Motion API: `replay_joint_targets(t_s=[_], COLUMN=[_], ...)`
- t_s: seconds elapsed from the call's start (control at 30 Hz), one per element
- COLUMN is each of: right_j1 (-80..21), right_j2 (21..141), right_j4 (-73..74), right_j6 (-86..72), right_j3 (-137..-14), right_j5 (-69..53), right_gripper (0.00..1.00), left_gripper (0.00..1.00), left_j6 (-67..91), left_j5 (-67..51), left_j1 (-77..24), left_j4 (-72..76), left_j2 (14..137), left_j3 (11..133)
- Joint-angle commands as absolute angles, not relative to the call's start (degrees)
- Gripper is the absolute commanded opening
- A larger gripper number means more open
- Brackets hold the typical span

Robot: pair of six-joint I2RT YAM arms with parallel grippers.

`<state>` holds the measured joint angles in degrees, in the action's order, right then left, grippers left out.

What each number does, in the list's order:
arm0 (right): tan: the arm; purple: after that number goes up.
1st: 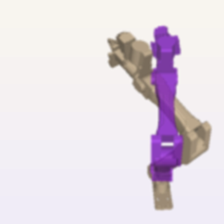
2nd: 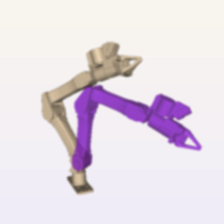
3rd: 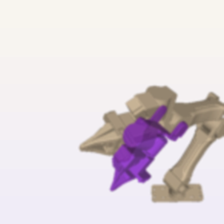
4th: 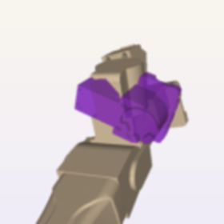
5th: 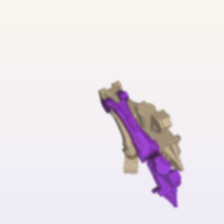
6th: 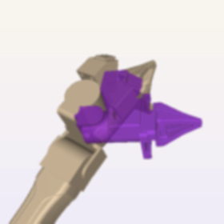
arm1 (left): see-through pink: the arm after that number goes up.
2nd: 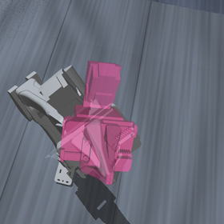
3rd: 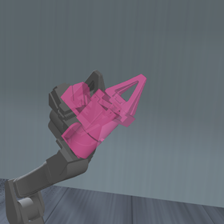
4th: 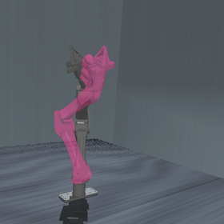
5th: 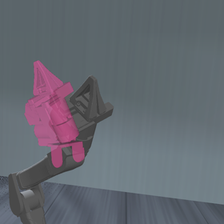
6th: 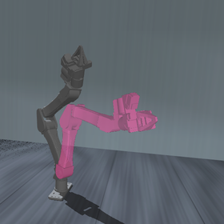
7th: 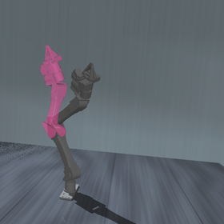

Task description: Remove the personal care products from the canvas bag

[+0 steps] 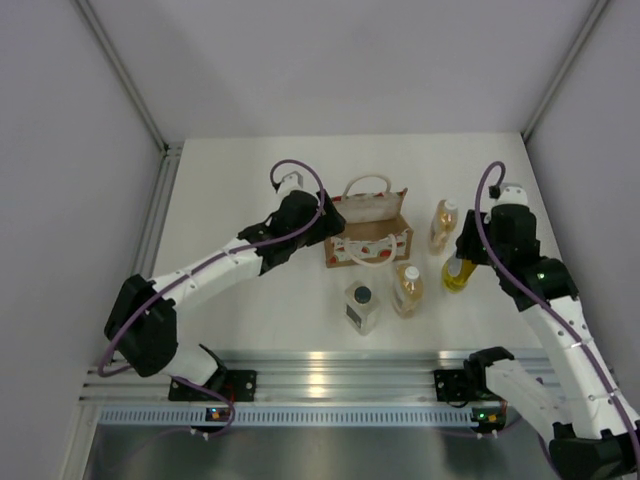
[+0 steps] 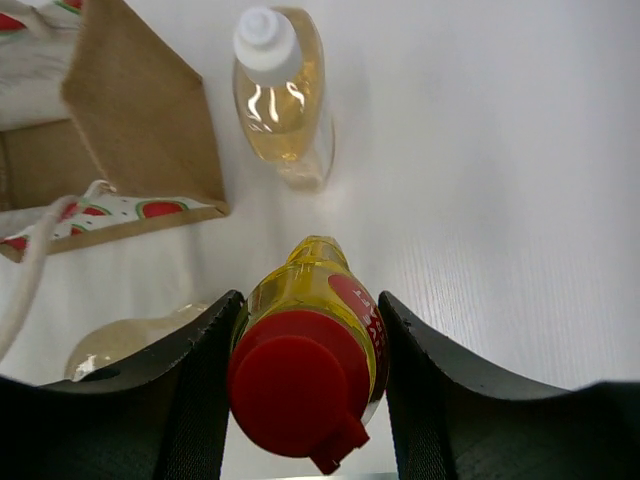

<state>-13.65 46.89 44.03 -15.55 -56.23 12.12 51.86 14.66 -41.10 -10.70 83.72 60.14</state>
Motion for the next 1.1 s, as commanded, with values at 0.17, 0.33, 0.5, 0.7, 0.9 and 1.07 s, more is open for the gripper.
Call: replay_joint_targets(t_s=[0.17, 0.33, 0.5, 0.7, 0.9, 1.07], right_j1=[-13.01, -13.01, -13.45, -13.97, -14.06, -14.15], right_j2=[42.02, 39.91, 41.74, 42.36, 42.63, 43.24], right_j4=[27.44, 19.36, 17.23, 17.22, 19.77, 23.2], right_j6=[-17.05, -17.49, -18.1, -19.24, -19.08, -18.63], right_j3=[-46.77, -40.09, -37.27, -36.21, -37.52, -40.25], right_j5=[20.65, 21.45, 22.41, 21.19, 19.69, 18.46], right_gripper=[0.0, 0.0, 0.0, 0.14, 0.79, 0.99], left_gripper=[0.98, 0.98, 0.98, 0.98, 0.98, 0.99], left_j6=[48.26, 45.71, 43.6, 40.35, 39.73, 39.55], left_j5=[11.51, 9.67, 12.03, 18.09, 24.07, 30.84], left_j1=[-41.22, -41.22, -41.22, -41.22, -41.22, -41.22], left_j4=[-11.51, -14.75, -19.24, -24.95, -32.41, -39.18], left_j2=[78.84, 73.05, 66.11, 59.07, 54.06, 51.07], left_j3=[65.21, 65.74, 65.92, 64.52, 62.15, 61.52])
